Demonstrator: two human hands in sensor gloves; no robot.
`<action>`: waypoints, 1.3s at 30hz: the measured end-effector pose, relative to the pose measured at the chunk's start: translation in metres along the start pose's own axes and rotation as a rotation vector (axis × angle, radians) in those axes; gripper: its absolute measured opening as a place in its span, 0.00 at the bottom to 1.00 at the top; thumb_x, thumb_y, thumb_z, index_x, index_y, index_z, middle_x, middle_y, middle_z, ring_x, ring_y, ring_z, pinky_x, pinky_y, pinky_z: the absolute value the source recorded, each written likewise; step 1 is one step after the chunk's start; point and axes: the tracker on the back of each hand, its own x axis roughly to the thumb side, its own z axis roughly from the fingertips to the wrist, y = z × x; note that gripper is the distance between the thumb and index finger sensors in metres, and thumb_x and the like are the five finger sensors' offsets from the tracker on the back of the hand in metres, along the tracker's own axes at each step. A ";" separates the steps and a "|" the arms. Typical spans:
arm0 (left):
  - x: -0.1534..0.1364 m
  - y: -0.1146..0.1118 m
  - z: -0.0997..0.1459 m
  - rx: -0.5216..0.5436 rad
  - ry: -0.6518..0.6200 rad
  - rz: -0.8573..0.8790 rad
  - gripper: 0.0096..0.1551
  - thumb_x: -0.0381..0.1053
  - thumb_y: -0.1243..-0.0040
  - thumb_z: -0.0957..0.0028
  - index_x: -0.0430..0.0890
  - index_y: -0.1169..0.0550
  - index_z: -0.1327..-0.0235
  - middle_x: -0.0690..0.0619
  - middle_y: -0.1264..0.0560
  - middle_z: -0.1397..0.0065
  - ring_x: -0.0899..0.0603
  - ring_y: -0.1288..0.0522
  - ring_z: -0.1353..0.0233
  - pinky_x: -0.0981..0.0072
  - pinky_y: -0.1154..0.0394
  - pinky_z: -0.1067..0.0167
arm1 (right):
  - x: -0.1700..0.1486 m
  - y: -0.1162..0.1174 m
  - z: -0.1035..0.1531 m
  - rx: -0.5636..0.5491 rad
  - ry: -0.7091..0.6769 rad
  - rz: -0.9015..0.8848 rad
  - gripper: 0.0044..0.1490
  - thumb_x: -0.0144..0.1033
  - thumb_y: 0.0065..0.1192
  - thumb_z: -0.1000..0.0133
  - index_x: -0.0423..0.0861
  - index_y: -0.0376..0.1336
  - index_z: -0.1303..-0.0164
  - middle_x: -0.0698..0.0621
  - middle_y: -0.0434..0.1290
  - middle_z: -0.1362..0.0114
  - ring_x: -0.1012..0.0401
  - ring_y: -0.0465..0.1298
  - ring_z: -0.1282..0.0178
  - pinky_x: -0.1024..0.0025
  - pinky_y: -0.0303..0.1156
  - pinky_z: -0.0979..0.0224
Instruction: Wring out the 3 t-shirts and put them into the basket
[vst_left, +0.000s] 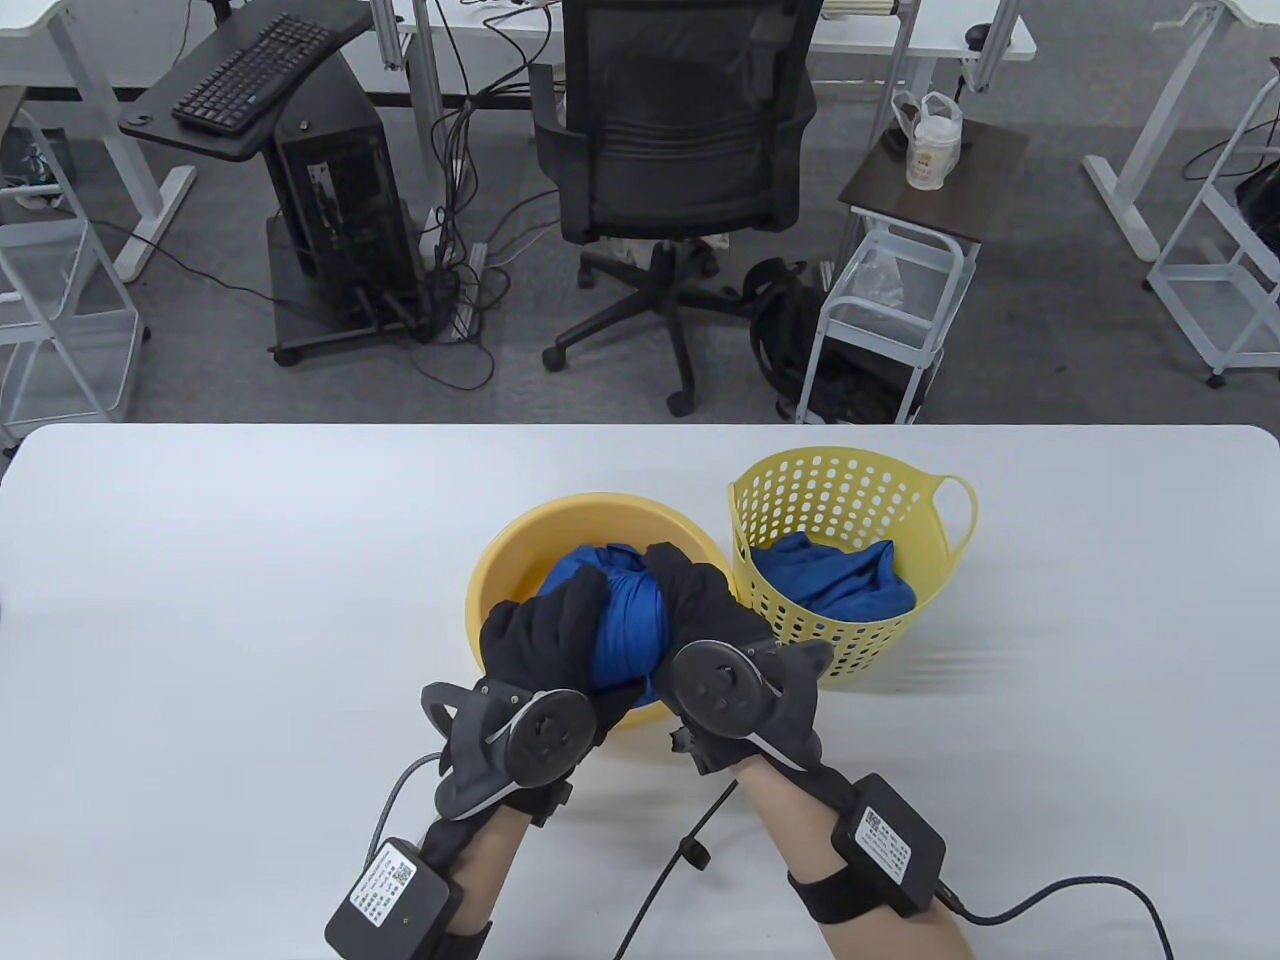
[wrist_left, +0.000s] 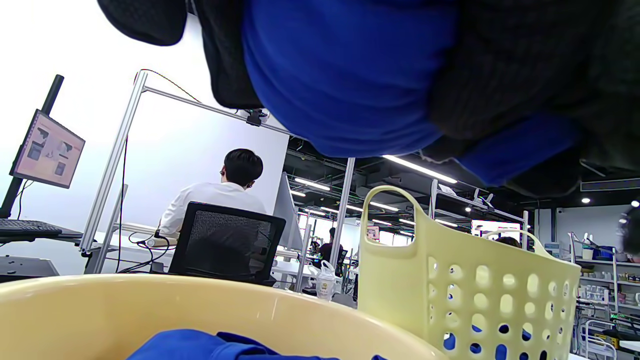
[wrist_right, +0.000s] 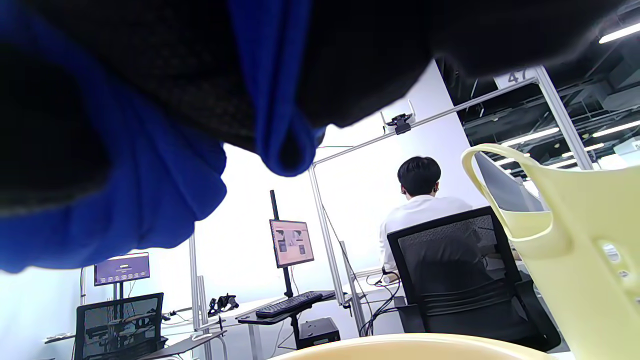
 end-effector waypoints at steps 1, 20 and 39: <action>0.000 0.000 0.000 0.000 0.000 0.000 0.70 0.68 0.22 0.52 0.50 0.57 0.17 0.42 0.32 0.19 0.36 0.26 0.26 0.27 0.38 0.29 | 0.000 0.001 0.000 -0.001 0.000 -0.003 0.50 0.25 0.85 0.49 0.43 0.52 0.24 0.35 0.74 0.46 0.58 0.80 0.77 0.61 0.81 0.71; 0.002 0.001 0.000 0.005 0.004 -0.029 0.70 0.69 0.22 0.52 0.49 0.57 0.17 0.41 0.32 0.19 0.36 0.26 0.26 0.27 0.38 0.29 | -0.004 0.003 0.000 0.020 0.055 -0.052 0.50 0.25 0.85 0.49 0.45 0.53 0.24 0.36 0.74 0.46 0.58 0.80 0.77 0.61 0.81 0.71; 0.007 0.005 0.001 0.011 0.008 -0.039 0.70 0.69 0.22 0.51 0.48 0.57 0.17 0.41 0.31 0.20 0.36 0.26 0.27 0.28 0.37 0.30 | -0.006 0.000 -0.002 0.024 0.053 -0.068 0.50 0.26 0.85 0.49 0.45 0.53 0.24 0.36 0.74 0.45 0.58 0.80 0.77 0.61 0.81 0.70</action>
